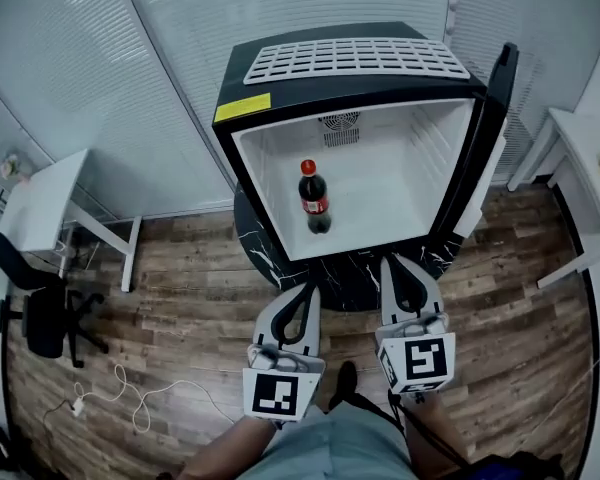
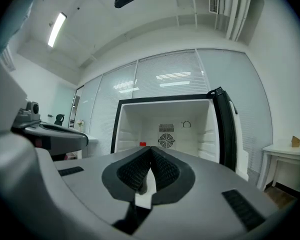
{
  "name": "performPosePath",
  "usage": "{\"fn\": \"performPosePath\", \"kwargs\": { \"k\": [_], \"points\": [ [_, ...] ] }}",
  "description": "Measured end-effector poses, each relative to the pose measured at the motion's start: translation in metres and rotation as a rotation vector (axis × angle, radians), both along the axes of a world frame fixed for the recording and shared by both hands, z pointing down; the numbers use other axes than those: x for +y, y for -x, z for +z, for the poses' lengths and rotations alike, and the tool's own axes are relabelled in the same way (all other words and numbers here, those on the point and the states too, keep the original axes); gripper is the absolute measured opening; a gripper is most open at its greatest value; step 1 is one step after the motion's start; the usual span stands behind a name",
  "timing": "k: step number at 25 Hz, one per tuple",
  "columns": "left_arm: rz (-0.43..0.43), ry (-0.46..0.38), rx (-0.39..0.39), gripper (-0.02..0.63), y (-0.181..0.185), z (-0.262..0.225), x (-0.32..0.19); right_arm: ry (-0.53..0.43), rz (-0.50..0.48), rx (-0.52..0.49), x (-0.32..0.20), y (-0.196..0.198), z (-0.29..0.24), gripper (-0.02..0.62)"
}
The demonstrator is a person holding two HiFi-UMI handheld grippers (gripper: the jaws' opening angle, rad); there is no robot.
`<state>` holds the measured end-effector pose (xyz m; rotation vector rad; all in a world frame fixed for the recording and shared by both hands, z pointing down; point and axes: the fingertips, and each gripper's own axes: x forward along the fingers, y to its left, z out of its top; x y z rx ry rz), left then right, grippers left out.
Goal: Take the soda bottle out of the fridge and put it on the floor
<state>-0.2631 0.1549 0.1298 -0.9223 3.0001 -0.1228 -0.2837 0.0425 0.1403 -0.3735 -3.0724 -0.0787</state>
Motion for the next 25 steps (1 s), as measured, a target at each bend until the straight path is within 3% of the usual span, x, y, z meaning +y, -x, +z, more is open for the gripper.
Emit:
{"fn": "performPosePath", "kwargs": {
  "k": [12,18,25],
  "points": [
    [-0.124,-0.015,-0.016,0.017,0.059,-0.016,0.006,-0.018,-0.149,-0.054,0.019,0.080,-0.020,0.014],
    [-0.128,-0.031,-0.018,0.017,0.101,-0.010,0.004,-0.036,-0.182,-0.045,0.029,0.120,-0.012,0.014],
    [-0.120,-0.040,0.035,0.018,0.139,0.012,0.003,-0.057,-0.229,-0.025,0.040,0.153,0.002,0.017]
  ]
}}
